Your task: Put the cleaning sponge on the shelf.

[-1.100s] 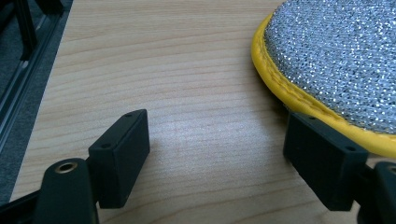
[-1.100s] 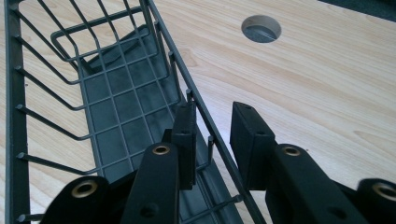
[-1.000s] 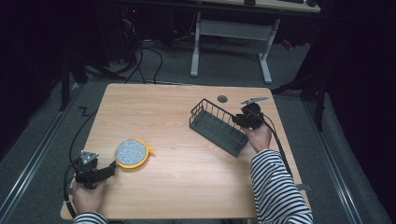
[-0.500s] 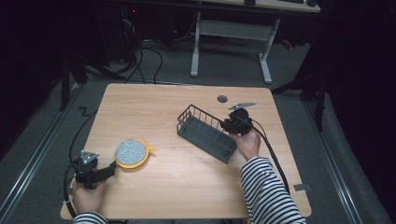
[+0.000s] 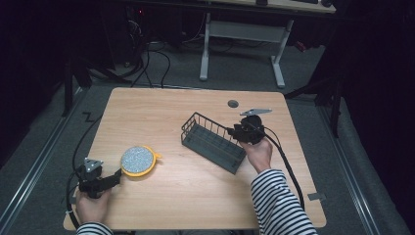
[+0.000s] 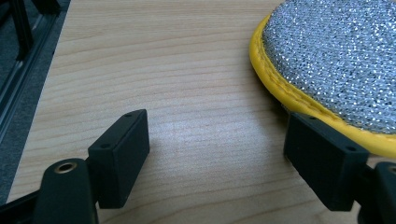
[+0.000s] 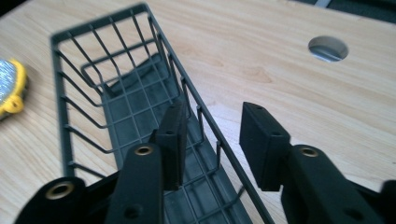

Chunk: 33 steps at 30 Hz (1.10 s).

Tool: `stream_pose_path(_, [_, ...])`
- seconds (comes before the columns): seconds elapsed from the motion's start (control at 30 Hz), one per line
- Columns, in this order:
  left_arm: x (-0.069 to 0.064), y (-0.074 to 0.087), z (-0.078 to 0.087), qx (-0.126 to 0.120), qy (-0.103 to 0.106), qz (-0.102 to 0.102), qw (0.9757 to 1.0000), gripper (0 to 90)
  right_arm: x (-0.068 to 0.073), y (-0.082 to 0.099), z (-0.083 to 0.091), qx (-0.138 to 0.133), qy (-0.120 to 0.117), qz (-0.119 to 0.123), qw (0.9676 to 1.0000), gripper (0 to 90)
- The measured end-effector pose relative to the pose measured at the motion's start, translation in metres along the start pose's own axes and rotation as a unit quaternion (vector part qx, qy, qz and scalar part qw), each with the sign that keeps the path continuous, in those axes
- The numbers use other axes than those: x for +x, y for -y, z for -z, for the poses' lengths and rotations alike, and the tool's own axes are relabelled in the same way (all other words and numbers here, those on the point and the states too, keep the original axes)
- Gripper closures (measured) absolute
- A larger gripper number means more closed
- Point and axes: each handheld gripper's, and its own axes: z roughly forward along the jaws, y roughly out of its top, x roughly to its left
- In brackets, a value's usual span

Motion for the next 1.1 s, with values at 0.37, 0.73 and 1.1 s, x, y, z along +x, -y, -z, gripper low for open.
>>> stream_pose_path(0.37, [0.0,0.0,0.0,-0.001,0.002,0.001,1.0,23.1,-0.021,0.018,0.036,-0.022,0.027,-0.023,0.9991,54.2])
stream_pose_path(0.73, [-0.001,0.0,0.0,0.001,-0.003,-0.004,1.0,23.6,-0.042,0.058,0.063,-0.039,0.052,-0.049,0.9967,55.0])
stream_pose_path(1.1, [-0.002,0.0,0.0,0.0,-0.009,-0.007,0.9999,26.8,-0.058,0.131,0.06,-0.022,0.074,-0.101,0.9919,51.9])
